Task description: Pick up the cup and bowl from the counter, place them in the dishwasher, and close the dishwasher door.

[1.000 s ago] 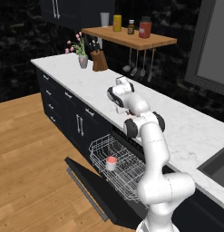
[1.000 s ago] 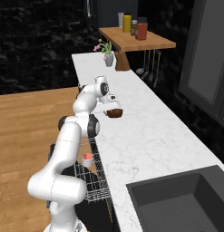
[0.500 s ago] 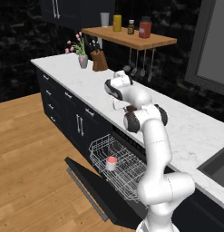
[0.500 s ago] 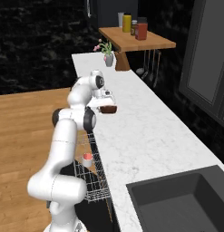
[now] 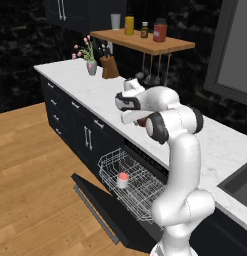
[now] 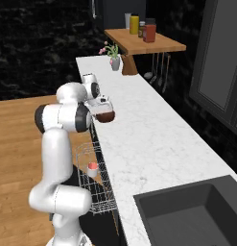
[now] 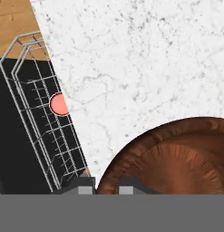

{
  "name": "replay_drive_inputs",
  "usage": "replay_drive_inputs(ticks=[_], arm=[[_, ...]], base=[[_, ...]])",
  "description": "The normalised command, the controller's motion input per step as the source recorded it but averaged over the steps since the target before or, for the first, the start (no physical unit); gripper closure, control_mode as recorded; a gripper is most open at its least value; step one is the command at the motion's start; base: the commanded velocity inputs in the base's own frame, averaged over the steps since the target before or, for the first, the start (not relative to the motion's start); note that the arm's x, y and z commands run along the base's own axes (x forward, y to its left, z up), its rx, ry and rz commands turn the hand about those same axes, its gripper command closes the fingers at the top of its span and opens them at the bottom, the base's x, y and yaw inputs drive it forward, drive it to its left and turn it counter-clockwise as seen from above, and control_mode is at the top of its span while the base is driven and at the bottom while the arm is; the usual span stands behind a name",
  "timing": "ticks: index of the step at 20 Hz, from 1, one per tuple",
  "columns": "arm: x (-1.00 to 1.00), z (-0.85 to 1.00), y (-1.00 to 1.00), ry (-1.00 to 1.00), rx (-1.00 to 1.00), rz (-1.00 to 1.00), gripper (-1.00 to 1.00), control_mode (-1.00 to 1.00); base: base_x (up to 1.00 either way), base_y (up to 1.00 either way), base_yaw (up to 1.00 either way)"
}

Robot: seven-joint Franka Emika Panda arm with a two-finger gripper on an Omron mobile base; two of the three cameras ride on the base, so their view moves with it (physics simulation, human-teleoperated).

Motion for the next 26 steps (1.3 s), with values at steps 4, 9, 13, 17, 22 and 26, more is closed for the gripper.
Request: replay_drive_inputs(ticks=[4,9,13,17,22,26], arm=[[-1.00,-0.01,0.00,-0.55,0.04,0.00,1.00,-1.00],[-1.00,-0.15,0.07,-0.41,0.05,-0.02,1.00,-1.00],[-1.00,-0.08,0.28,-0.05,0.02,-0.02,1.00,-1.00],[-0.56,-0.32,0.40,0.19,0.00,-0.03,1.00,-1.00],[0.05,-0.77,0.24,0.36,0.00,-0.03,1.00,-1.00],[0.17,-0.97,0.12,0.25,0.00,0.00,1.00,-1.00]], base=[[0.00,0.00,0.00],[0.00,0.00,0.00],[0.00,0.00,0.00],[0.00,0.00,0.00],[0.00,0.00,0.00],[0.00,0.00,0.00]])
